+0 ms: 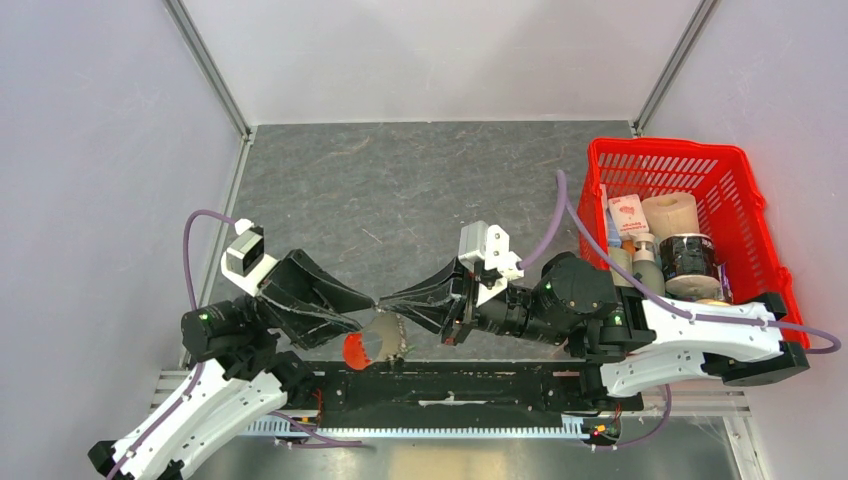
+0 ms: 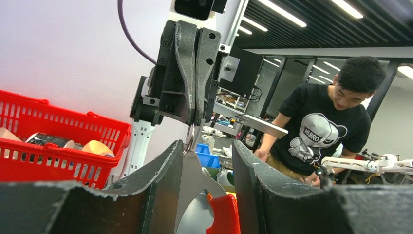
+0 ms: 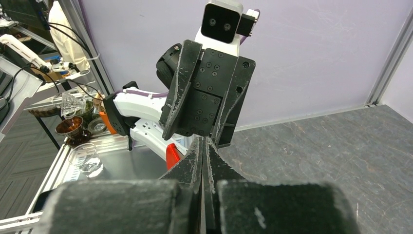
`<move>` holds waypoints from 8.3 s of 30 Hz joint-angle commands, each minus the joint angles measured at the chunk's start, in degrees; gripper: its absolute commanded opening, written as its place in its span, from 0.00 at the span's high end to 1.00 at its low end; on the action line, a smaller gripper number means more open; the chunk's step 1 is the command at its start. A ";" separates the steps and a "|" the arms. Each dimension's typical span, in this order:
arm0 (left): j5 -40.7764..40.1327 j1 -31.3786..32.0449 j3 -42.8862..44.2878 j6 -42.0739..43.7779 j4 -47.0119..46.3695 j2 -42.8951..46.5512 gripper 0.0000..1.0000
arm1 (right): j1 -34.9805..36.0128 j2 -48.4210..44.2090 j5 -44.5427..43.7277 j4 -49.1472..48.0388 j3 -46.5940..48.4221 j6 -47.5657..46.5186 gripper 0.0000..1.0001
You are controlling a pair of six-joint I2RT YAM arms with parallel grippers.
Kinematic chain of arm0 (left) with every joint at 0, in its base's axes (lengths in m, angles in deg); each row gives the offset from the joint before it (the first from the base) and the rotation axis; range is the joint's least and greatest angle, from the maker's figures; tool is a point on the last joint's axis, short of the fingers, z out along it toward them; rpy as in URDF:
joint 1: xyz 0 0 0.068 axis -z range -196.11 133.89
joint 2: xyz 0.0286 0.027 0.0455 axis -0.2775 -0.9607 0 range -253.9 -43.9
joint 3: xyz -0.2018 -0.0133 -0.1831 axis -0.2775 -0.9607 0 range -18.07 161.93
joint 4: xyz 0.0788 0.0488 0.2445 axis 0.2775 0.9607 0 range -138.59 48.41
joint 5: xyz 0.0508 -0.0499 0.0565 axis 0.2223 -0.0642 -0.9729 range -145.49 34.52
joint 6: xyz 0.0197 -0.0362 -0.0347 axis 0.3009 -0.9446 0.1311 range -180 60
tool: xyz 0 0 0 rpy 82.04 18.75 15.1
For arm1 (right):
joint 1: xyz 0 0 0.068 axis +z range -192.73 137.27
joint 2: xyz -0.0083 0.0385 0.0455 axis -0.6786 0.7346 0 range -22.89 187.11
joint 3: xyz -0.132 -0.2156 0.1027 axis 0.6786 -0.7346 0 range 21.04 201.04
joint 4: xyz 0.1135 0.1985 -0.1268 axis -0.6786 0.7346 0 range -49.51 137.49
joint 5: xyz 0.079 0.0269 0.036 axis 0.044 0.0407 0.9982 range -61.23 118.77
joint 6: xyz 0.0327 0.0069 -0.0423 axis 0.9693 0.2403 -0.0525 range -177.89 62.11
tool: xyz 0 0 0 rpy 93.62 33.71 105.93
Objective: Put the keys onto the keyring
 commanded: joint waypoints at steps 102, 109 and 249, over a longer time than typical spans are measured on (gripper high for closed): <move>-2.70 0.14 9.49 28.94 52.54 14.79 0.51 | -20.07 50.68 10.34 17.56 5.98 25.80 0.53; -2.75 0.14 9.23 28.77 52.19 14.65 0.51 | -20.07 51.56 10.07 17.89 5.79 25.93 0.51; -1.94 0.14 10.45 6.94 23.18 8.27 0.51 | -18.45 0.28 36.92 -7.28 -0.73 18.89 1.00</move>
